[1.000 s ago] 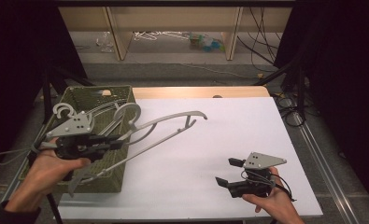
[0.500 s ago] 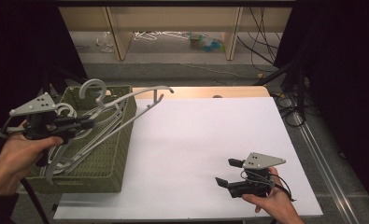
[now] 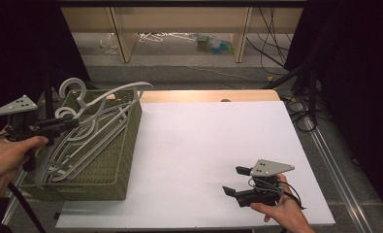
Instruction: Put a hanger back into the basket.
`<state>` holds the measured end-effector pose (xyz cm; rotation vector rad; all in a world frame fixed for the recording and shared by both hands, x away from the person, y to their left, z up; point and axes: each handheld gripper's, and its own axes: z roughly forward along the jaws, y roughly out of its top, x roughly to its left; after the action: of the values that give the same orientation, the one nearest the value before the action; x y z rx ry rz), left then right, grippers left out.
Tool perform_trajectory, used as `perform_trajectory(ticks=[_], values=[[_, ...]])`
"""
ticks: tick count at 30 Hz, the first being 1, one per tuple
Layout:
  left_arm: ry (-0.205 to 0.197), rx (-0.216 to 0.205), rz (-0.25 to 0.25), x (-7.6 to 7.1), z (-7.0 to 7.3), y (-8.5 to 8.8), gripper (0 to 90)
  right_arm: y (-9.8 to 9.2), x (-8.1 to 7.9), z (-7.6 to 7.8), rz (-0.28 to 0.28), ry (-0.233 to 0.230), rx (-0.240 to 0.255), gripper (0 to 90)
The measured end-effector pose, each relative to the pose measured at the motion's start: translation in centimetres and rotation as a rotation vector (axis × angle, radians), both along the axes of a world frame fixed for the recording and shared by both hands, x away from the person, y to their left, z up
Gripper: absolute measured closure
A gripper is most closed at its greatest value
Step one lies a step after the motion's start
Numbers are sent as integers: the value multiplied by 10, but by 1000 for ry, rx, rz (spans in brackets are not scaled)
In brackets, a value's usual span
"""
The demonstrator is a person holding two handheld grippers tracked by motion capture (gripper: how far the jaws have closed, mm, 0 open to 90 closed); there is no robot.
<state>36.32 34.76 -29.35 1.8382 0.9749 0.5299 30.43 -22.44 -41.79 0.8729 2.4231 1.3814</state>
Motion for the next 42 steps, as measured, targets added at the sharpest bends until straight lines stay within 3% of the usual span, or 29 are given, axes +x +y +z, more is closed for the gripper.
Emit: perform_trajectory(ticks=[2, 6, 10, 19, 20, 22, 24, 26, 30, 31, 32, 34, 36, 37, 38, 40, 41, 42], values=[[17, -13, 40, 2, -4, 10, 790, 0, 0, 0, -2, 1, 0, 205], [29, -18, 70, 4, -8, 18, 790, 1, 0, -1, 9, 10, 1, 204], [34, 7, 86, 10, -11, 26, 790, 1, 1, -1, 13, 7, 1, 204], [86, 81, 114, 28, -19, 37, 789, 2, 0, -2, 12, 16, -1, 203], [97, 66, 124, 29, -21, 37, 789, 2, 0, -2, 14, 16, -1, 203], [109, 90, 117, 32, -24, 40, 789, 2, 0, -2, 13, 20, -1, 203], [127, 88, 126, 35, -27, 39, 789, 2, 1, -2, 13, 22, -2, 203], [126, 122, 103, 39, -29, 40, 789, 2, 0, -2, 12, 26, -5, 203], [145, 131, 89, 47, -34, 39, 789, 2, 1, -3, 13, 19, -4, 203], [130, 158, 59, 51, -35, 40, 789, 2, 1, -3, 15, 18, -6, 204], [132, 160, 54, 53, -37, 38, 789, 2, 0, -2, 12, 25, -4, 203], [144, 151, 64, 56, -41, 35, 788, 2, 1, -2, 12, 24, -5, 203], [139, 190, 47, 61, -44, 36, 788, 2, 1, -3, 15, 17, -8, 204], [153, 171, 68, 62, -48, 35, 788, 2, 1, -3, 15, 18, -8, 203], [159, 181, 63, 64, -50, 35, 788, 2, 1, -2, 14, 19, -7, 204], [167, 245, 66, 65, -53, 38, 788, 1, 1, -3, 15, 18, -9, 204], [180, 216, 93, 64, -57, 36, 787, 1, 0, -2, 15, 24, -7, 203], [184, 263, 59, 66, -56, 40, 787, 1, 1, -3, 16, 22, -10, 204]])
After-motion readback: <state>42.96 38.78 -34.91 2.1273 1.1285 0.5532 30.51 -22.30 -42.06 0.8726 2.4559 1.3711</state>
